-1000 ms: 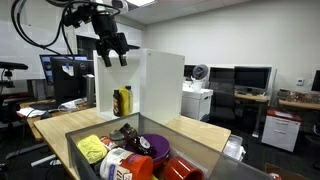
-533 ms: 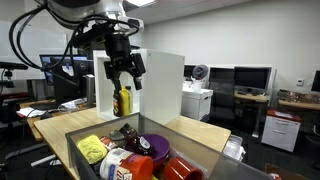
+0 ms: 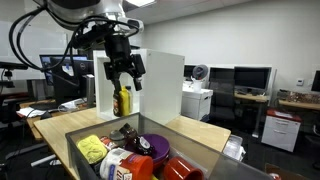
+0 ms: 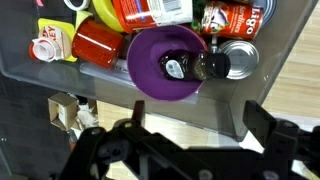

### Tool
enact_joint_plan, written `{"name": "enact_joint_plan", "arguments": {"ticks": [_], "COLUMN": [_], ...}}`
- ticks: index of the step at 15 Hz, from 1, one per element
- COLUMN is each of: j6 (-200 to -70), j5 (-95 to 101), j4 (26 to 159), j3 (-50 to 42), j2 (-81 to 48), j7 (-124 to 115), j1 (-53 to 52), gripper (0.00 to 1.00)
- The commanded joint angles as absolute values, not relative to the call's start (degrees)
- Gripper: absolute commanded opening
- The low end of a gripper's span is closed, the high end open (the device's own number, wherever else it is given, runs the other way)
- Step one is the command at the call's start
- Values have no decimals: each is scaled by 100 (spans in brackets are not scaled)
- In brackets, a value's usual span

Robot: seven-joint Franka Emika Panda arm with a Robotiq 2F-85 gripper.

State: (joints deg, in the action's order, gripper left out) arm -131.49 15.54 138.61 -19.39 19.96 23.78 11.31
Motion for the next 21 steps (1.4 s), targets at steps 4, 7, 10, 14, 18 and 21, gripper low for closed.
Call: {"name": "enact_joint_plan", "arguments": {"ticks": [4,7,10,14,18,21], "j6": [-14627,-15399,-15869,-16039,-15617,-15688], "j5": [2413,2773,3419,5296,4334,4088], "j4": [14996,15545,15615,15353,15070,14881], "j3": [-1771,-1401,-789,-326,-878,-1108], "j2": [1704,1557,1387,1160,577,288], "j7": [1738,933,-295,-1967,-1584,-1569], "j1": [1689,1777,1931,2506,2081,1944], "gripper": [100,100,100,100,100,92]}}
